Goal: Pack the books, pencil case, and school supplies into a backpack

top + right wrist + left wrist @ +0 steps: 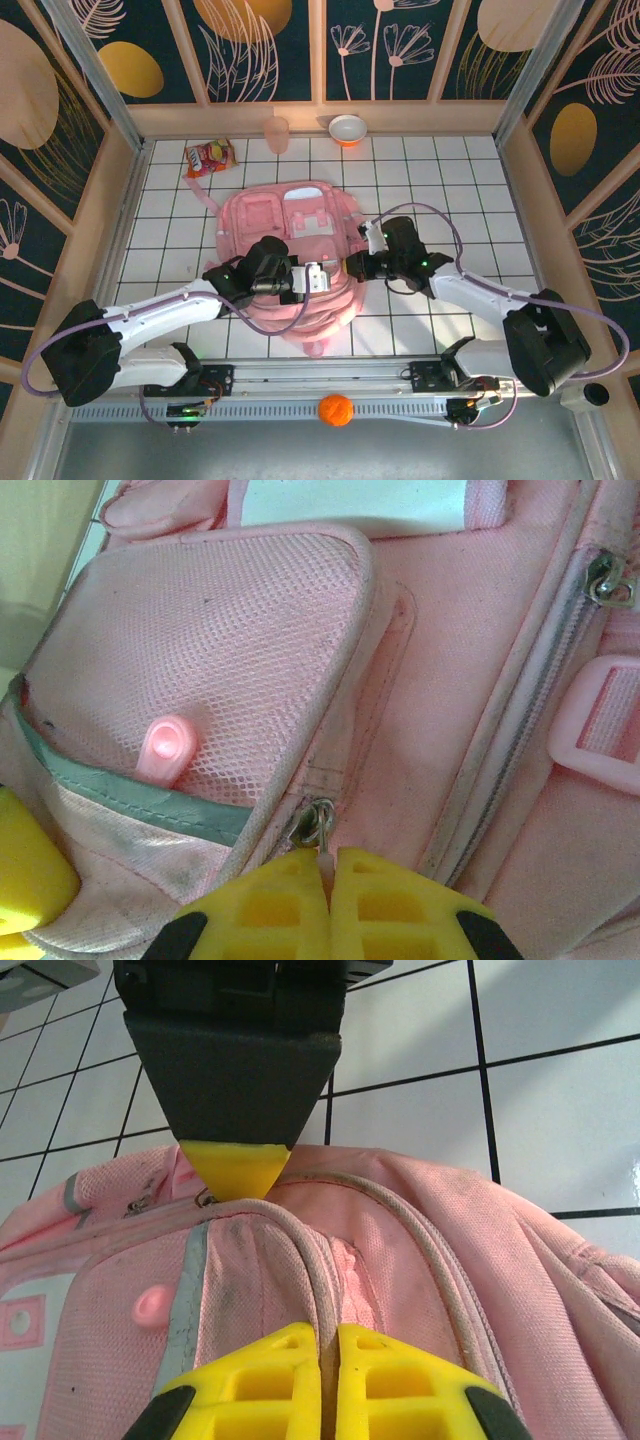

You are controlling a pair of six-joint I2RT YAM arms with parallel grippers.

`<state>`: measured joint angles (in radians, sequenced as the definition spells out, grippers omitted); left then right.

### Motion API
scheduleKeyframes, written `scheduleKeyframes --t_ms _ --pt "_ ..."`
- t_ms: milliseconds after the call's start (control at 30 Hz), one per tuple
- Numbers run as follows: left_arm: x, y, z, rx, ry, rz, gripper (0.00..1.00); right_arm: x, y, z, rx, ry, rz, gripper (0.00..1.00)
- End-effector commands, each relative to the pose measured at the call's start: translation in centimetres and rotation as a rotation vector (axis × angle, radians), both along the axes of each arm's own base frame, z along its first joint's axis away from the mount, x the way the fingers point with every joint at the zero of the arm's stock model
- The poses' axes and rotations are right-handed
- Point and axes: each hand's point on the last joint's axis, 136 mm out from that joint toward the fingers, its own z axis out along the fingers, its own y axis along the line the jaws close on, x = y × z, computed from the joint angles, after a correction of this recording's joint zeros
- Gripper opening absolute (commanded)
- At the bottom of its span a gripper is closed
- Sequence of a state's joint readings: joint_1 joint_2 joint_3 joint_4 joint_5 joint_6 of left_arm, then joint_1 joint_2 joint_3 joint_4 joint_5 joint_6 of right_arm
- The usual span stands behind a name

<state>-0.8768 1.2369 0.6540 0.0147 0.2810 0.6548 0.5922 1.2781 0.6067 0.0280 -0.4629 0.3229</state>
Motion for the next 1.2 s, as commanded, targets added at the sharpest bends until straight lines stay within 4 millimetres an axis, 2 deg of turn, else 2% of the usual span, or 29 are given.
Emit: scheduleKeyframes --t_ms 0,67,100,200,300,367,467,567,633,700,833,867,1000,1100,1167 --pt "-3.7 -0.6 0.0 -0.027 0.07 -0.16 0.0 4.8 -1.1 2.8 -0.004 -0.165 -0.138 0.0" --pt "-3.3 -0.4 0.1 -0.049 0.072 -0.108 0.04 4.7 -1.3 3.2 -0.004 -0.171 -0.144 0.02" --pt "-3.0 -0.4 0.4 -0.07 0.078 -0.072 0.12 4.6 -1.4 3.5 -0.001 -0.171 -0.149 0.07" --pt "-1.1 0.2 2.5 -0.185 0.11 0.117 0.5 4.2 -1.9 4.9 0.01 -0.157 -0.179 0.22" --pt "0.7 1.6 5.0 -0.313 0.168 0.332 0.79 4.0 -2.9 8.2 0.026 -0.149 -0.246 0.37" --pt "2.2 3.1 6.4 -0.384 0.224 0.51 0.87 4.0 -3.4 10.9 0.048 -0.175 -0.285 0.43" --pt "4.1 5.4 8.1 -0.468 0.295 0.729 0.94 4.1 -3.9 13.6 0.074 -0.206 -0.321 0.5" --pt "6.6 8.7 9.0 -0.553 0.389 0.958 0.95 4.8 -3.8 14.1 0.057 -0.198 -0.335 0.53" --pt "8.4 11.7 8.8 -0.602 0.463 1.126 0.95 5.5 -3.2 13.5 0.038 -0.179 -0.323 0.54" --pt "9.5 13.8 8.5 -0.634 0.538 1.229 0.95 6.3 -2.6 13.0 0.026 -0.161 -0.313 0.55" --pt "11.2 17.7 7.1 -0.7 0.693 1.4 0.95 7.9 -0.5 12.1 0.032 -0.118 -0.263 0.55" --pt "11.5 18.5 6.6 -0.706 0.723 1.431 0.95 8.9 -0.8 12.0 0.043 -0.103 -0.279 0.56" --pt "12.2 21.0 4.2 -0.692 0.807 1.524 0.92 10.9 -0.3 10.9 0.097 -0.05 -0.294 0.58" --pt "12.6 21.8 2.7 -0.693 0.829 1.547 0.89 12.5 -1.3 7.7 0.038 0.044 -0.35 0.6" --pt "12.8 22.2 1.6 -0.69 0.824 1.568 0.87 13.5 -2.7 4.6 -0.056 0.119 -0.413 0.62"
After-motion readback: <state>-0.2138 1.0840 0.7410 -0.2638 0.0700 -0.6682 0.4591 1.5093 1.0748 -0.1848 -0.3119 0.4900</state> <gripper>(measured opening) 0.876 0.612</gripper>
